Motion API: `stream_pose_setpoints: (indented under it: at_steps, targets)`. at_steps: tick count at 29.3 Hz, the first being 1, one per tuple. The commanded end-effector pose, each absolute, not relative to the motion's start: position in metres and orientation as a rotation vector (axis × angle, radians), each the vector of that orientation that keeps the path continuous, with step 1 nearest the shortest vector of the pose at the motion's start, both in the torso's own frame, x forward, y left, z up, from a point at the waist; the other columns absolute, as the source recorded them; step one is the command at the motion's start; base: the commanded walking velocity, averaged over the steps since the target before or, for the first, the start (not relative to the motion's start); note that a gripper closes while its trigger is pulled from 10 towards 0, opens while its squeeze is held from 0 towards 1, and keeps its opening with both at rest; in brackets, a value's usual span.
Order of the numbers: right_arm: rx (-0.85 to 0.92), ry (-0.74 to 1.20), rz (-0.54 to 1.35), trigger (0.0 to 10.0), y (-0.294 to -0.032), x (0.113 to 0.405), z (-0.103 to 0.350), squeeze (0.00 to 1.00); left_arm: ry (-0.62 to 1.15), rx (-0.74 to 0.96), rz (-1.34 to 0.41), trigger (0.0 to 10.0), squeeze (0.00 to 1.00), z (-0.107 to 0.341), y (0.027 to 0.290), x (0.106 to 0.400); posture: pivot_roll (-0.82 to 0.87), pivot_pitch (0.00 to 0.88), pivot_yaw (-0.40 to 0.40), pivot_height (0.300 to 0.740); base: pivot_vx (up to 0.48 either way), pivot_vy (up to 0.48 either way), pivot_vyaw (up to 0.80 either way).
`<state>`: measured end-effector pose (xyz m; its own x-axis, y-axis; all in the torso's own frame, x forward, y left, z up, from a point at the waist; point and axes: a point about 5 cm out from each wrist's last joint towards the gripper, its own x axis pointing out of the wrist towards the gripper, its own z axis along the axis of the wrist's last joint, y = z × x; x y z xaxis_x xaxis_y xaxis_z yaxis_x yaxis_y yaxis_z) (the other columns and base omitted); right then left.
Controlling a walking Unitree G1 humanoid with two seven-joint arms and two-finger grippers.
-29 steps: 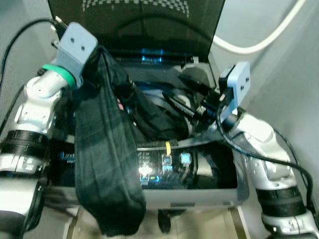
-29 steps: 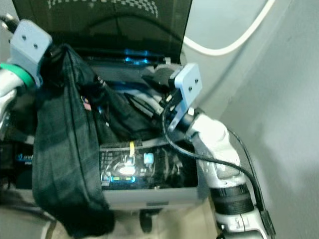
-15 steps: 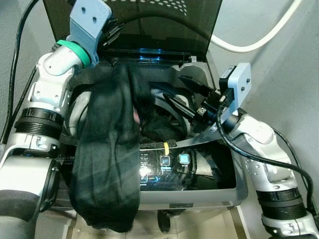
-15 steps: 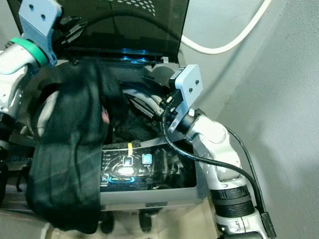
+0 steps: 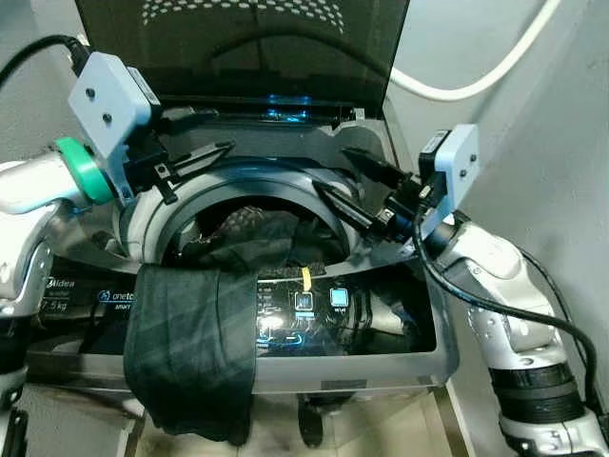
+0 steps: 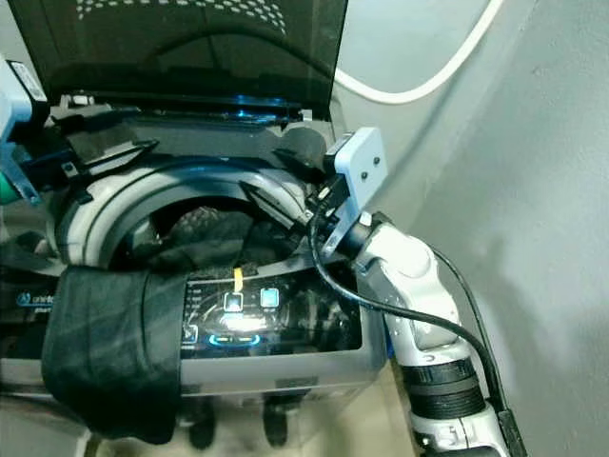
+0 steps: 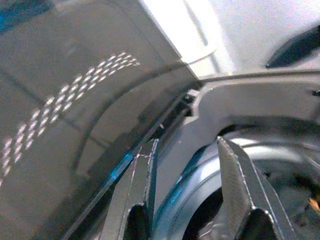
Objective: Clothes washing
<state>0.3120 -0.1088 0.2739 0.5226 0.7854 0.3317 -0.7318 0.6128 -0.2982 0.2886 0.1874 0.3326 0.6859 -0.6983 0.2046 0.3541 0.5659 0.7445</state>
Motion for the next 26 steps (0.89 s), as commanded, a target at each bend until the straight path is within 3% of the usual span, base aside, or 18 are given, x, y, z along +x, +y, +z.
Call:
stream_pose_setpoints:
  at_steps: [1, 6, 14, 26]
  targets:
    - [-0.129, -0.461, 0.923, 10.0, -0.108, 0.311, 0.272, 0.0, -0.545, 0.805, -0.643, 10.0, 0.0, 0.328, 0.178, 0.282, 0.14, 0.121, 0.007, 0.74, 0.0, 0.0, 0.0]
    - [-0.124, -0.458, 0.944, 10.0, -0.103, 0.313, 0.272, 0.0, -0.38, 0.617, -0.804, 10.0, 0.0, 0.302, 0.161, 0.249, 0.16, 0.121, -0.008, 0.74, 0.0, 0.0, 0.0]
    - [-0.132, -0.449, 0.962, 10.0, -0.103, 0.315, 0.272, 0.0, -0.131, 0.592, -0.916, 10.0, 0.0, 0.275, 0.181, 0.216, 0.17, 0.138, -0.023, 0.74, 0.0, 0.0, 0.0]
    - [-0.13, -0.447, 0.97, 10.0, -0.101, 0.315, 0.271, 0.0, -0.027, 0.445, -0.943, 10.0, 0.0, 0.253, 0.176, 0.202, 0.17, 0.139, -0.021, 0.74, 0.0, 0.0, 0.0]
